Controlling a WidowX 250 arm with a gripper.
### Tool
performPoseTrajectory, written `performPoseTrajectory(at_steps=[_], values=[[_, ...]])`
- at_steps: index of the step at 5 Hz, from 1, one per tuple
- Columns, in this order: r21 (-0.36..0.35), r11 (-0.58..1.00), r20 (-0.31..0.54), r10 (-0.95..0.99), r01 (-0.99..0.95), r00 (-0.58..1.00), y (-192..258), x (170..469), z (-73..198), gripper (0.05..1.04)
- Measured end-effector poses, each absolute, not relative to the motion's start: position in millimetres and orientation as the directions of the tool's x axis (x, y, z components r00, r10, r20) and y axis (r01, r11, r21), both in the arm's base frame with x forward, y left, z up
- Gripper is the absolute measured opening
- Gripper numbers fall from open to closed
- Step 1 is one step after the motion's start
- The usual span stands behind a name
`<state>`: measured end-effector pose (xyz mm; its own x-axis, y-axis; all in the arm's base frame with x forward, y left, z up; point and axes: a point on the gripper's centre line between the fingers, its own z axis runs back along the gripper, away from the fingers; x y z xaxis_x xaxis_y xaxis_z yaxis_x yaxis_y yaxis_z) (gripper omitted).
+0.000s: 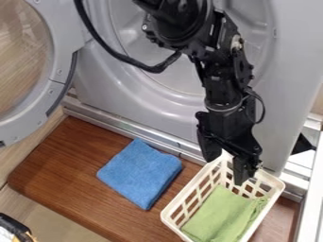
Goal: Take out the green cloth from the basket and put it above the blue cloth
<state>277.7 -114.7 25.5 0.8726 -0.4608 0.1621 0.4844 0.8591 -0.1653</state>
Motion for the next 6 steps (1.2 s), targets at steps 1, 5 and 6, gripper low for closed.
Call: performPoseTrajectory(at_steps=[1,5,6], values=[[-0.17,0.862,0.133,-0.46,0.478,0.878,-113,275,18,1.001],[-0.171,0.816,0.077,-0.548,0.553,0.833,-132,268,-9,1.001],[-0.178,0.813,0.069,-0.552,0.555,0.831,-132,268,-18,1.001]])
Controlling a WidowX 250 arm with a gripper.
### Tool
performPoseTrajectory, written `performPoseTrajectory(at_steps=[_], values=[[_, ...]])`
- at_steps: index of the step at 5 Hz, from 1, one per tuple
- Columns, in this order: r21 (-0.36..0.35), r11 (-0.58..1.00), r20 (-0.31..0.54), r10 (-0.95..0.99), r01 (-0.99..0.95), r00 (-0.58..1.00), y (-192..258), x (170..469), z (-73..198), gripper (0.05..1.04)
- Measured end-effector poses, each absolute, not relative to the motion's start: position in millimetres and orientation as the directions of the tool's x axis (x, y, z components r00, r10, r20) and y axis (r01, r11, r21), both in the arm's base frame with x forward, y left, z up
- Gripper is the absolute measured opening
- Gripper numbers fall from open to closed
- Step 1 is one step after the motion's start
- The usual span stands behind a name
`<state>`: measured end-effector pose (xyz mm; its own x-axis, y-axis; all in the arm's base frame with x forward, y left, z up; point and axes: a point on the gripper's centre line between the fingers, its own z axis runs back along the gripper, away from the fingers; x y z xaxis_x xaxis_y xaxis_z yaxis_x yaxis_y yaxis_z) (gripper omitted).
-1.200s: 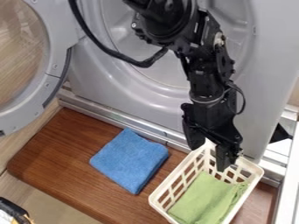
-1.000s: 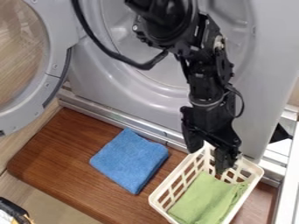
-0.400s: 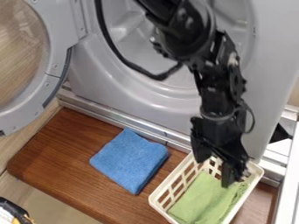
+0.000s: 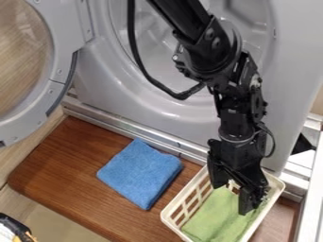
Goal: Take out the green cloth from the basket and put it above the blue cloth
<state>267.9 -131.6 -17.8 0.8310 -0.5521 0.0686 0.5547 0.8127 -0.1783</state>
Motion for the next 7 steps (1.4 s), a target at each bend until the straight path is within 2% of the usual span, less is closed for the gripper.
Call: performPoseTrajectory(at_steps=[1,3,5,7], values=[[-0.196,0.818,0.048,-0.544,0.542,0.838,-130,266,-31,1.001],[-0.213,0.805,0.087,-0.549,0.554,0.831,-143,276,-36,0.998],[-0.206,0.8,0.098,-0.556,0.563,0.825,-150,274,-33,0.998],[-0.181,0.797,0.151,-0.557,0.577,0.817,-152,276,-15,0.998]])
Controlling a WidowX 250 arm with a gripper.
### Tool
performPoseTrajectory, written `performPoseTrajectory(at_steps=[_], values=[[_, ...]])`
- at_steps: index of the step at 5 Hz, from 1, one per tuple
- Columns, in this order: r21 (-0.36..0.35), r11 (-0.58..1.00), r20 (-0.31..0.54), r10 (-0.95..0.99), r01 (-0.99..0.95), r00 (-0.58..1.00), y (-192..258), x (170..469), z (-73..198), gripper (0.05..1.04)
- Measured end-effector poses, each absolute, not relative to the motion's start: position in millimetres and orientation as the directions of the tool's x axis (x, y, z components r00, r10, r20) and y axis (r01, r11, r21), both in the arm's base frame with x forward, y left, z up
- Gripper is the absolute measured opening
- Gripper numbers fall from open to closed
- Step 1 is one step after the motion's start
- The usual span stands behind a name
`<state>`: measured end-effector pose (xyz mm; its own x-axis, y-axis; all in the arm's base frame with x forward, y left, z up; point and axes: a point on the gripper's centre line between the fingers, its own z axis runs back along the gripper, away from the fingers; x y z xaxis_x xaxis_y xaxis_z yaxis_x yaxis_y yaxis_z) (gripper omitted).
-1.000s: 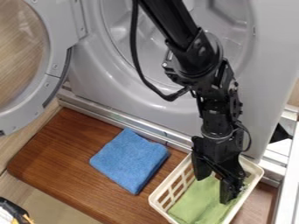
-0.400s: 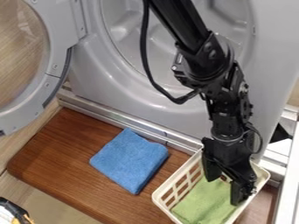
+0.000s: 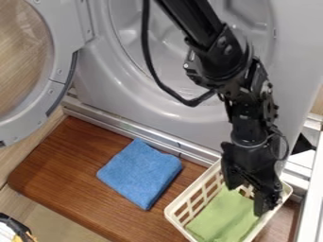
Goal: Take out the green cloth from the basket and put it above the blue cloth
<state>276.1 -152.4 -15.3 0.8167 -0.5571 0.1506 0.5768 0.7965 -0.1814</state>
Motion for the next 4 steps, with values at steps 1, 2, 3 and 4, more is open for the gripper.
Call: performPoseTrajectory(at_steps=[1,2,3,4], values=[[-0.193,0.782,0.172,-0.568,0.593,0.805,-157,276,-14,0.998],[-0.21,0.778,0.156,-0.57,0.592,0.806,-158,274,-27,0.998],[-0.218,0.78,0.138,-0.571,0.587,0.809,-158,275,-36,0.999],[-0.237,0.782,0.124,-0.565,0.577,0.816,-159,275,-42,0.998]])
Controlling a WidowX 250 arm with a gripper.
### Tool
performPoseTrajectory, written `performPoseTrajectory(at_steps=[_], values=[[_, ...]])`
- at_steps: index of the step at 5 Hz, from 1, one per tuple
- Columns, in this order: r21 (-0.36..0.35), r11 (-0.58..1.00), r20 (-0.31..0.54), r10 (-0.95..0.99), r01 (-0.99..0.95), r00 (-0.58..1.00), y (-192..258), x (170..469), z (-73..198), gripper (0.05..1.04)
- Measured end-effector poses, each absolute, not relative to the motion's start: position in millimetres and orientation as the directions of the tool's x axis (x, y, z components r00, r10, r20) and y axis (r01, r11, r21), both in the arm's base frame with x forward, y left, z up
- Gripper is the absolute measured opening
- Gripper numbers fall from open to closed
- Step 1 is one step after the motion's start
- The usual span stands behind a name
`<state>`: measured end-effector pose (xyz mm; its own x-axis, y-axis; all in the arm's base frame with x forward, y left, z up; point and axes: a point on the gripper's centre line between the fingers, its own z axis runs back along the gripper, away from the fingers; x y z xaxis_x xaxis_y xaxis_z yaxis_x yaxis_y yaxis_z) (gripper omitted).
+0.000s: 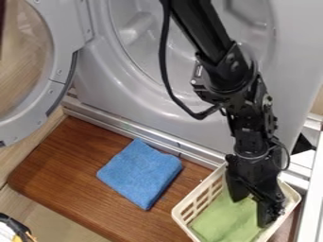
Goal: Take out the green cloth from the basket and put it above the blue cloth
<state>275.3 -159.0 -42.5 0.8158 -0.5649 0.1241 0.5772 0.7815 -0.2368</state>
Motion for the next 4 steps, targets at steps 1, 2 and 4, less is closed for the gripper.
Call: performPoseTrajectory(at_steps=[1,2,4], values=[[-0.231,0.787,0.124,-0.559,0.571,0.82,-157.7,278.5,-43.7,0.933],[-0.217,0.804,0.105,-0.544,0.553,0.832,-154.5,278.6,-49.7,0.644],[-0.215,0.814,0.102,-0.531,0.54,0.841,-154.5,279.1,-49.6,0.133]])
